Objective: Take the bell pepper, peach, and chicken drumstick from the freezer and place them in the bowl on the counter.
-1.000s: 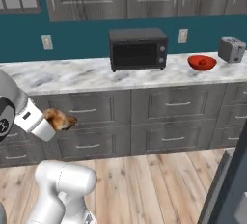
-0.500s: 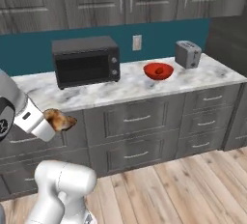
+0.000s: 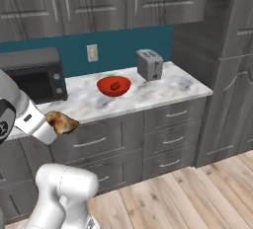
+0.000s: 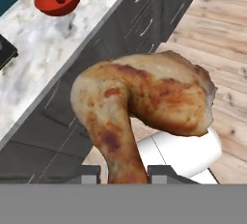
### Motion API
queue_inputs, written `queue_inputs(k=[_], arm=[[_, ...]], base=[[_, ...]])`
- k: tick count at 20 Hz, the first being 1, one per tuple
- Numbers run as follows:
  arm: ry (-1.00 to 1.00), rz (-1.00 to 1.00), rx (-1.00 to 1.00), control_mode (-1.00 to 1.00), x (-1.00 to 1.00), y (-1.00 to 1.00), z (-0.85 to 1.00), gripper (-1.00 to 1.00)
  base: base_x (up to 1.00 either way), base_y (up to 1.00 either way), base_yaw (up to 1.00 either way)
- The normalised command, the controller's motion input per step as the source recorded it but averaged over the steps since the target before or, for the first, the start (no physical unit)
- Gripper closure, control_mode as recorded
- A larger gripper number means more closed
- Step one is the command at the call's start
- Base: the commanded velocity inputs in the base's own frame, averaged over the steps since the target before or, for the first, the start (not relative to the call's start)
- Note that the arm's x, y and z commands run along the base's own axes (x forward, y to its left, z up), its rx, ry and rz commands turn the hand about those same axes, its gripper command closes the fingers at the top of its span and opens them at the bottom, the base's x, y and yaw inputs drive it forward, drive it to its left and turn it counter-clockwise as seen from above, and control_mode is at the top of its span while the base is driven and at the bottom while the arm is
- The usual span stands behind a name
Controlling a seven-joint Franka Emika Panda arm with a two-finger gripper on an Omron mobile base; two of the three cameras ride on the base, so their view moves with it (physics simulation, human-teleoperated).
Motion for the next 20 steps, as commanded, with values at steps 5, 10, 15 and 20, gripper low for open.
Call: queue_inputs(k=[5,10,15,20], arm=[[0.0,0.0,0.0,1.0,0.0,0.0,0.0,1.0],[0.0,0.0,0.0,1.0,0.0,0.0,0.0,1.0],[0.0,0.0,0.0,1.0,0.0,0.0,0.0,1.0],[0.11,0.16,0.0,-1.0,0.6,0.0,-0.28,1.0]], base=[[1.0,-0.58,-0.01],[1.0,-0.07,0.16],[1.0,0.0,0.36],[0.4,0.02,0.14]])
